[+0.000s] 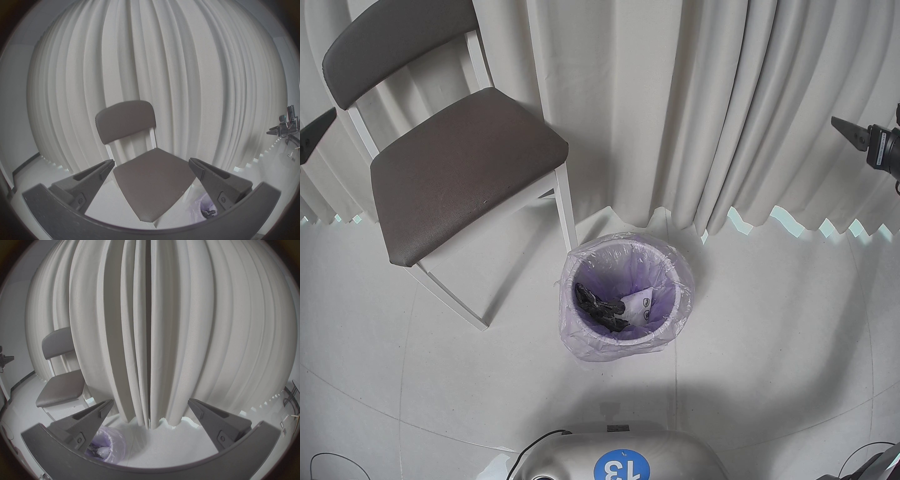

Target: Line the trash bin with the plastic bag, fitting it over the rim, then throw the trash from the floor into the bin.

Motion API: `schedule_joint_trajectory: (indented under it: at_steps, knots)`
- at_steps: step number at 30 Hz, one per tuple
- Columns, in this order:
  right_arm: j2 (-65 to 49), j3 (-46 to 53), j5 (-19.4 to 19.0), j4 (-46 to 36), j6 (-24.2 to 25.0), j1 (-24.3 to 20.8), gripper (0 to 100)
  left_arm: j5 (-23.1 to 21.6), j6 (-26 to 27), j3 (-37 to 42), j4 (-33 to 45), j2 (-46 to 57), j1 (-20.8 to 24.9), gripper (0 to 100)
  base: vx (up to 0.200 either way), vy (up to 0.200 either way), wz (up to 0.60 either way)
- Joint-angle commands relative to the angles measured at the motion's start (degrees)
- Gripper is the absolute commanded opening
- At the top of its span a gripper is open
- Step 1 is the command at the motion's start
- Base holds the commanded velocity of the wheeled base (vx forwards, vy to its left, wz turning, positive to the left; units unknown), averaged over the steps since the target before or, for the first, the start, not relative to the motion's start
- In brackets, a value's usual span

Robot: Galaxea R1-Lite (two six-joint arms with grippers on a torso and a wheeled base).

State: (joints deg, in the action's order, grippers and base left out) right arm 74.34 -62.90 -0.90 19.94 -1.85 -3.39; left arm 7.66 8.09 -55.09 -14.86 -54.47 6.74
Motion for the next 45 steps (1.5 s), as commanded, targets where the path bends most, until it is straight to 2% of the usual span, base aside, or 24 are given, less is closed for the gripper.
schedule_joint_trajectory:
  at_steps: [1,9,22,26,35,45]
  knots:
    - [-5.4,-0.6,-0.2,0.7,0.3,0.1,100,0.2,1.2,-3.1,2.0,4.7,-0.2,100,0.0,0.0,0.0]
    - [-12.6,-2.3,-0.2,0.6,1.7,-0.3,100,0.0,1.6,-11.6,11.0,9.0,-0.1,100,0.0,0.0,0.0]
    - [-26.3,0.7,0.3,-3.2,1.9,-0.7,100,-0.1,1.6,-16.3,18.0,14.9,0.0,100,0.0,0.0,0.0]
    - [-29.7,0.3,0.5,-6.1,1.9,-0.6,100,0.0,1.6,-16.4,19.5,16.7,-0.1,100,0.0,0.0,0.0]
    - [-40.1,1.2,0.3,-16.6,1.8,-0.5,100,1.0,1.6,-15.5,29.3,24.9,-0.6,100,0.0,0.0,0.0]
    - [-48.9,1.3,-0.1,-24.8,1.8,0.0,100,2.4,1.1,-13.2,40.3,35.2,-4.4,100,0.0,0.0,0.0]
